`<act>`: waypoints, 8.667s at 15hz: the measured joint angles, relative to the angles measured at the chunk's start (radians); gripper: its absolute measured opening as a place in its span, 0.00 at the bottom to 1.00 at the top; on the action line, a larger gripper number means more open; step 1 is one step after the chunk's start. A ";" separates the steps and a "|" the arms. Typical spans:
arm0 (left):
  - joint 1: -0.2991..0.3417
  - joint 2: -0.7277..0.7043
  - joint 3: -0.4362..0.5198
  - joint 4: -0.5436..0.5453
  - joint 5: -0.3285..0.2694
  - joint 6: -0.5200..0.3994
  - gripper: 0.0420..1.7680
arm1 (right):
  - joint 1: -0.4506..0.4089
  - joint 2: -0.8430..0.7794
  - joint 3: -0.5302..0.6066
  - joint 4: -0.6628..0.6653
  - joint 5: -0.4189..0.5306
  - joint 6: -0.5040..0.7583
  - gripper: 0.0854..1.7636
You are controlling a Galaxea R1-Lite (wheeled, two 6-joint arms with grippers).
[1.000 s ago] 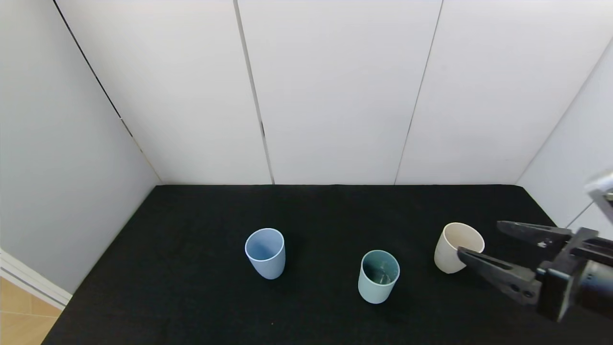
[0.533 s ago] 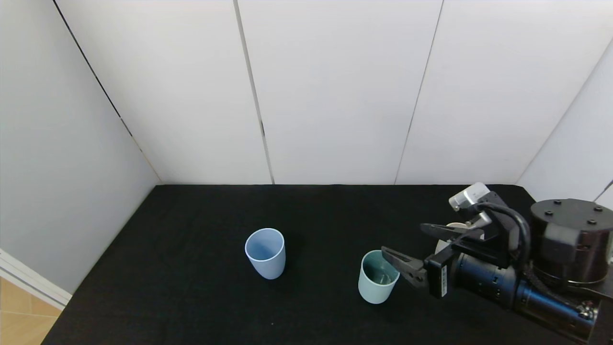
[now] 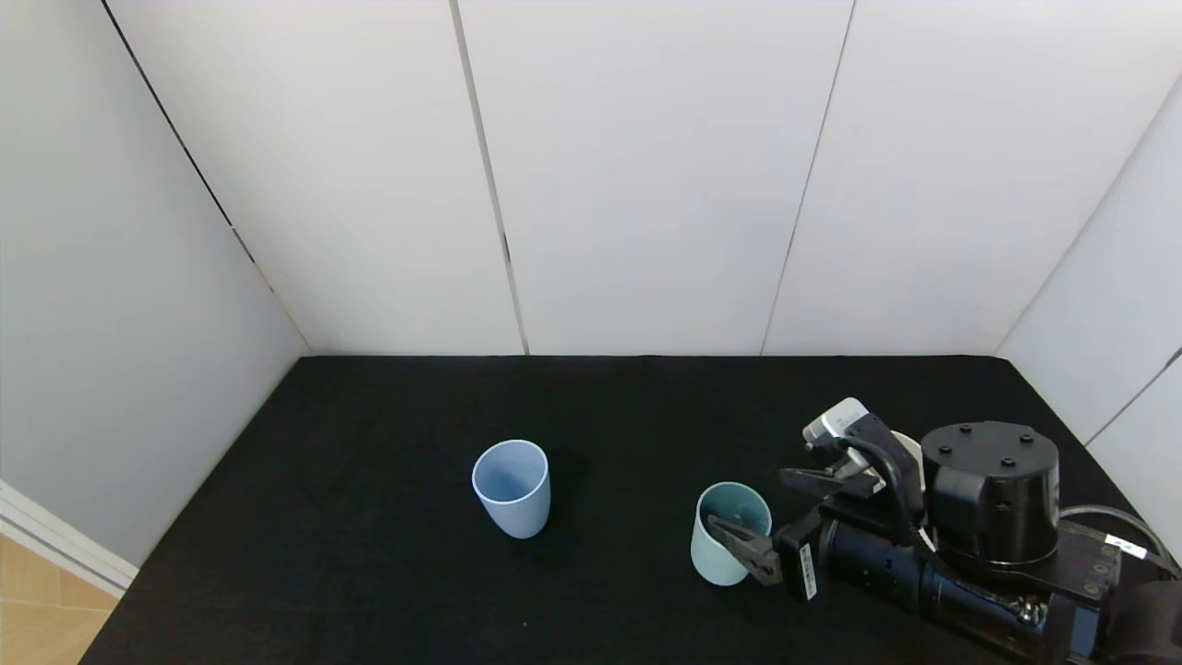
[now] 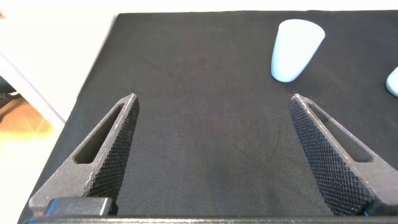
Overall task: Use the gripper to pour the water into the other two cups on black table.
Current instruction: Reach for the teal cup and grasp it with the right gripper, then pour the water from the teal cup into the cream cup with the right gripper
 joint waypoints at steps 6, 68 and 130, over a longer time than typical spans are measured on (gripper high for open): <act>0.000 0.000 0.000 0.000 0.000 0.000 0.97 | 0.008 0.089 0.023 -0.128 0.002 0.009 0.97; 0.000 0.000 0.000 0.000 0.000 0.000 0.97 | -0.316 -0.130 -0.099 0.054 0.017 0.008 0.67; 0.000 0.000 0.000 0.000 0.000 0.000 0.97 | -0.556 -0.099 -0.360 0.549 -0.193 -1.297 0.66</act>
